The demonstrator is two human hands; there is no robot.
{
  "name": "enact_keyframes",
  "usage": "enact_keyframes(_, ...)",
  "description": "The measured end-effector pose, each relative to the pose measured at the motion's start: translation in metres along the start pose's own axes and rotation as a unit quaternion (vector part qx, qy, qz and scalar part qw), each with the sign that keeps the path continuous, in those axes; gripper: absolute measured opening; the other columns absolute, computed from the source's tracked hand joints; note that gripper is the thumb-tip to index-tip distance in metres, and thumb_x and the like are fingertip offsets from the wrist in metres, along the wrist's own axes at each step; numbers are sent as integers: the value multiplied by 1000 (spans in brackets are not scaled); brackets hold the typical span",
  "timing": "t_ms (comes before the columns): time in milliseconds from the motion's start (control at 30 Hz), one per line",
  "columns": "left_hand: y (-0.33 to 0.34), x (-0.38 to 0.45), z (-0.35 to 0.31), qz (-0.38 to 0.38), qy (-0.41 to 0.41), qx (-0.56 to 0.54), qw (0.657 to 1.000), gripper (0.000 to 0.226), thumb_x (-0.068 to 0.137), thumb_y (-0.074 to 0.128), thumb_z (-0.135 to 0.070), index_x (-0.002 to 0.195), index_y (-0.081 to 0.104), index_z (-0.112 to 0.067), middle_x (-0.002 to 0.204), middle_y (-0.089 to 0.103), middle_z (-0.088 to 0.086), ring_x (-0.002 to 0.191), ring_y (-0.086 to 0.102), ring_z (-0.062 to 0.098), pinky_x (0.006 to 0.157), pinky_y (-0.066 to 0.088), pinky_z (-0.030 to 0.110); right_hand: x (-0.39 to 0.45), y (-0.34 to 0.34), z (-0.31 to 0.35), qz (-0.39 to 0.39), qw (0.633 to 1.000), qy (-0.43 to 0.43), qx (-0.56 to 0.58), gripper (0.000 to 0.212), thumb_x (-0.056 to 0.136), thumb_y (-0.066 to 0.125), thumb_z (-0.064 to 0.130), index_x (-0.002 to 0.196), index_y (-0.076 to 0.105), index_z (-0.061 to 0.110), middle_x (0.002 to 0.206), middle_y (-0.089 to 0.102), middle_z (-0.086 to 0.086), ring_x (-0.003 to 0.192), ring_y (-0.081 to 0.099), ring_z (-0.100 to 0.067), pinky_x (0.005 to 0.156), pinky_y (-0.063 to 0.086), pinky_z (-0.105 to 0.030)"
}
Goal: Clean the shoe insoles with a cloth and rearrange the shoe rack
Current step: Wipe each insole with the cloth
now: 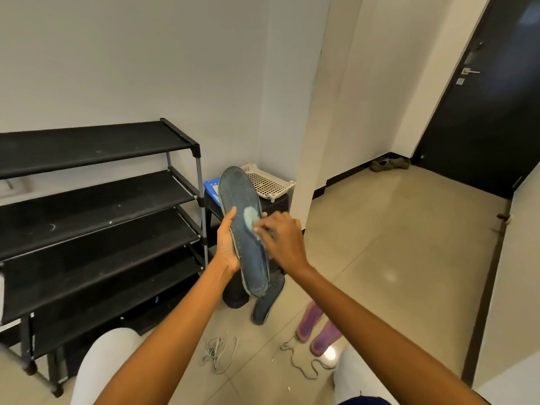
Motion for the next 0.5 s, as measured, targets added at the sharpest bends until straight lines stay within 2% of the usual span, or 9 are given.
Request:
enact_keyframes(67,2,-4,0,4,7,26,1000,40,86,52,-37,107,64,-5,86,69,14,71,65,26,67,56,35,24,-22,-22,-64,994,79,37,15,86,66,25,96,72,16,95,60,-3,89,46,-14,79,36,-34)
enact_keyframes(167,17,-6,3,26,9,35,999,38,88,50,-34,107,64,-5,88,69,15,74,67,27,71,56,36,45,-18,-34,-41,991,127,18,17,87,64,29,97,73,18,103,62,-2,99,49,-18,82,32,-31)
enact_keyframes(267,21,-6,-3,-6,26,19,999,55,91,44,-55,107,65,-7,92,69,15,80,68,25,71,57,35,29,5,-14,2,997,73,1,15,88,61,31,92,72,21,96,66,0,94,51,-18,81,33,-34)
enact_keyframes(367,16,-2,-7,-13,10,5,1000,84,73,55,-72,127,56,-7,125,58,19,112,58,30,93,50,41,-2,19,12,63,998,-17,17,14,87,63,30,88,72,20,88,67,0,86,51,-17,75,29,-31)
enact_keyframes(400,13,-2,-7,-12,6,7,1000,87,73,54,-73,130,54,-8,126,57,19,114,57,30,94,49,43,-3,18,15,82,995,-47,11,13,86,64,30,88,73,20,87,67,0,84,50,-17,73,28,-30)
enact_keyframes(433,11,-1,-7,-10,6,8,1000,83,75,49,-72,128,55,-9,118,62,18,106,61,30,89,52,42,2,13,15,83,994,-68,-2,13,85,65,30,89,73,20,87,67,0,83,50,-16,73,28,-30)
enact_keyframes(500,19,-3,-6,13,12,-1,1000,72,84,41,-68,121,59,-9,100,67,14,87,66,25,76,57,38,27,-6,3,24,999,-23,-2,15,87,64,29,94,72,18,91,67,-2,86,49,-15,75,27,-29)
Point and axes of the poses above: each hand's wrist, its own x-axis towards the middle knuckle, its own y-axis out of the palm, z = x × y, the point moved 9 cm from there along x, towards the middle knuckle
